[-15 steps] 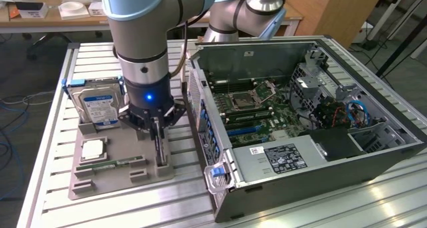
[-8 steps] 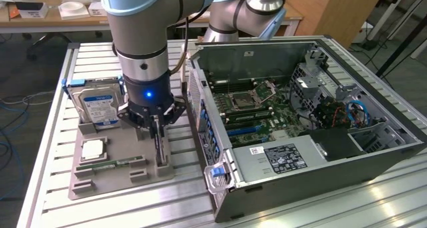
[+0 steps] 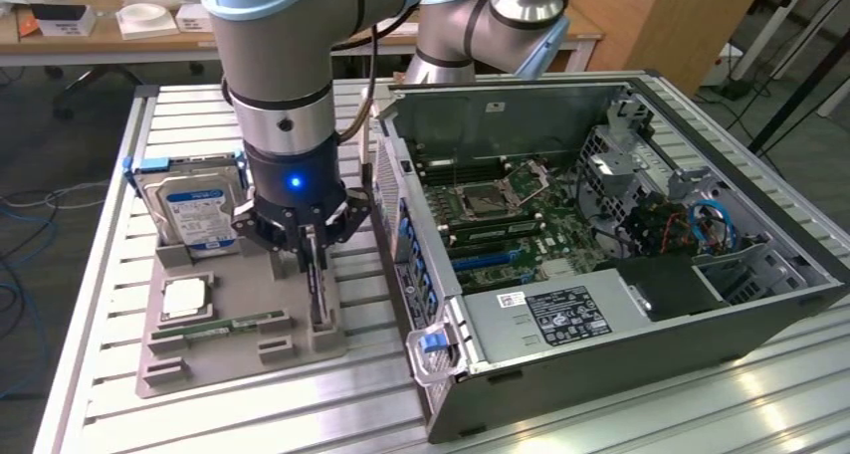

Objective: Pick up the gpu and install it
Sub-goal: 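Pick up the gpu and move the gpu toward the slot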

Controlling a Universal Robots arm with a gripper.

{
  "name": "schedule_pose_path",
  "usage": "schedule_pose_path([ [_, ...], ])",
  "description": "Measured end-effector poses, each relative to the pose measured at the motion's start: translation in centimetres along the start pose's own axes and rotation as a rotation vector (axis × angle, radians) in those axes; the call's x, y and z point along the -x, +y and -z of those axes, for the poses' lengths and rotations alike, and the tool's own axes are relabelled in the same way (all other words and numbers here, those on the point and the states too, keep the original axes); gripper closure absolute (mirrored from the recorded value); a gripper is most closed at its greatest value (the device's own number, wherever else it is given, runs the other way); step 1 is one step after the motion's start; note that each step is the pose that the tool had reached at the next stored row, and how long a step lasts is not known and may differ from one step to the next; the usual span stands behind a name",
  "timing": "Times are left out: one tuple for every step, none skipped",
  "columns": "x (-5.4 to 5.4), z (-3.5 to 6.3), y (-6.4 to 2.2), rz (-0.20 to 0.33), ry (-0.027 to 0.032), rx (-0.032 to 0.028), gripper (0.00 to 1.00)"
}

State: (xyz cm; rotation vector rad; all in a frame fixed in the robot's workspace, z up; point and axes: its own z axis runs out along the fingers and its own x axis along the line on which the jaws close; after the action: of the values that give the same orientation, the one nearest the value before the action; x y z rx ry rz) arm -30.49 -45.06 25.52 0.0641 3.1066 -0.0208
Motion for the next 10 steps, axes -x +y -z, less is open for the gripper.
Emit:
schedule_pose_path([
  [0.0, 0.07, 0.0, 0.0, 0.0, 0.0001, 0.74],
  [0.01, 0.14, 0.0, 0.0, 0.0, -0.0001, 0.74],
  [0.01, 0.21, 0.0, 0.0, 0.0, 0.0, 0.74],
  [0.01, 0.28, 0.0, 0.0, 0.0, 0.0, 0.74],
  [0.01, 0.35, -0.01, 0.0, 0.0, 0.0, 0.74],
  [0.01, 0.42, -0.01, 0.0, 0.0, 0.0, 0.74],
  [0.02, 0.49, -0.01, 0.0, 0.0, -0.0001, 0.74],
  [0.02, 0.55, -0.01, 0.0, 0.0, 0.0, 0.74],
  [0.02, 0.63, -0.01, 0.0, 0.0, 0.0, 0.74],
  [0.02, 0.7, -0.01, 0.0, 0.0, 0.0, 0.74],
])
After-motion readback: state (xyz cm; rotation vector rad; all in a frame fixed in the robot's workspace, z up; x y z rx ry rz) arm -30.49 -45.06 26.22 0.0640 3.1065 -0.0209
